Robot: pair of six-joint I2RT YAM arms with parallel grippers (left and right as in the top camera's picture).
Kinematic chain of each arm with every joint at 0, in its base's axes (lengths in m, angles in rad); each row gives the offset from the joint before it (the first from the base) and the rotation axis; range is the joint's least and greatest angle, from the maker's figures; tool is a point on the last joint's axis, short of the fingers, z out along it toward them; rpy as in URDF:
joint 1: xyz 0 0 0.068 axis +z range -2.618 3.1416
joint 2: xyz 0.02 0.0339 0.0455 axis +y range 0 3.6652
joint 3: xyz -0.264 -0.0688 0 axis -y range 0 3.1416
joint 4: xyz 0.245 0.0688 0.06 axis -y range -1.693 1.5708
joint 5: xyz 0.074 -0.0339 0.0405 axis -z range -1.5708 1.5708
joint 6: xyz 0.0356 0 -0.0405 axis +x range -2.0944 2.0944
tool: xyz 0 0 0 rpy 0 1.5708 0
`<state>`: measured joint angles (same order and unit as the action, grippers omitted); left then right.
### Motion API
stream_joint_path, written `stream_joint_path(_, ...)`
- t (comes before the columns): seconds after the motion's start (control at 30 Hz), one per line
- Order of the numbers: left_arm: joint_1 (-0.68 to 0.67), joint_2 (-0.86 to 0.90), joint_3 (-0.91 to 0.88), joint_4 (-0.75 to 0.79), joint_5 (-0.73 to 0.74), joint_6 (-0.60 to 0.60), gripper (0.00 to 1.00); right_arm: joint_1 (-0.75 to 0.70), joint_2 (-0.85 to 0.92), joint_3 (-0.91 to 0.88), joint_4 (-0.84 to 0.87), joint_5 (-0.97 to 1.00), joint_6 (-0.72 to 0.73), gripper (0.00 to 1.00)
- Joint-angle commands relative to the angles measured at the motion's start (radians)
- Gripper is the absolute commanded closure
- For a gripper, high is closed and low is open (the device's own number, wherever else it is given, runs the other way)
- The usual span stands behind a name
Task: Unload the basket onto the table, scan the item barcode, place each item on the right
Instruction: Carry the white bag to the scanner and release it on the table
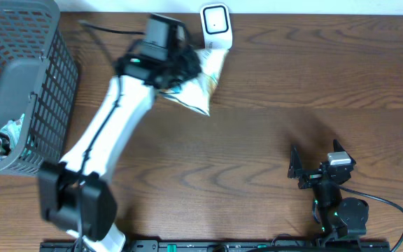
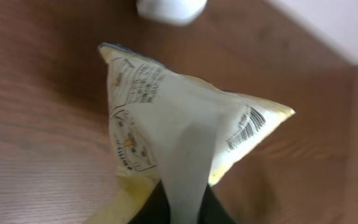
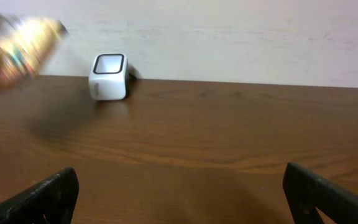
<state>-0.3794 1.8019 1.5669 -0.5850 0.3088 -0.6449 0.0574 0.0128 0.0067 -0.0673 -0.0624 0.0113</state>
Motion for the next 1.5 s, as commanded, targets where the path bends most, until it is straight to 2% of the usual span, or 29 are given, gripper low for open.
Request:
stream_joint_path(0.0, -0.042, 0.060, 0.005, 0.003, -0.041, 0.008, 0.66, 0.000, -0.004, -0.001, -0.004, 0.005, 0.010, 0.01)
stream_joint_path(0.07, -0.053, 0.081, 0.005, 0.003, -0.041, 0.009, 0.54, 0.000, -0.004, -0.001, -0.004, 0.005, 0.010, 0.01)
stream_joint_path(0.17, -0.049, 0.077, 0.006, 0.018, -0.040, 0.049, 0.49, 0.000, -0.004, -0.001, -0.004, 0.005, 0.010, 0.01)
stream_joint_path(0.43, 0.066, -0.071, 0.066, 0.050, -0.053, 0.298, 0.41, 0.000, -0.004, -0.001, -0.004, 0.005, 0.010, 0.01)
stream_joint_path(0.7, 0.399, -0.312, 0.067, 0.090, -0.397, 0.301, 0.25, 0.000, -0.004, -0.001, -0.004, 0.005, 0.010, 0.01)
stream_joint_path(0.83, 0.618, -0.336, 0.067, 0.090, -0.444, 0.301, 0.21, 0.000, -0.004, -0.001, -0.004, 0.005, 0.010, 0.01)
stream_joint_path(0.93, 0.771, -0.313, 0.067, 0.026, -0.445, 0.300, 0.18, 0.000, -0.004, -0.001, -0.004, 0.005, 0.010, 0.01)
stream_joint_path(1.07, 0.902, -0.230, 0.066, -0.091, -0.445, 0.281, 0.16, 0.000, -0.004, -0.001, -0.004, 0.005, 0.010, 0.01)
stream_joint_path(1.1, 0.916, -0.210, 0.066, -0.107, -0.446, 0.274, 0.13, 0.000, -0.004, -0.001, -0.004, 0.005, 0.010, 0.01)
stream_joint_path(1.27, 0.969, -0.069, 0.066, -0.183, -0.494, 0.183, 0.11, 0.000, -0.004, -0.001, -0.004, 0.005, 0.010, 0.01)
stream_joint_path(1.47, 0.970, 0.087, 0.066, -0.237, -0.536, 0.188, 0.11, 0.000, -0.004, -0.001, -0.004, 0.005, 0.010, 0.01)
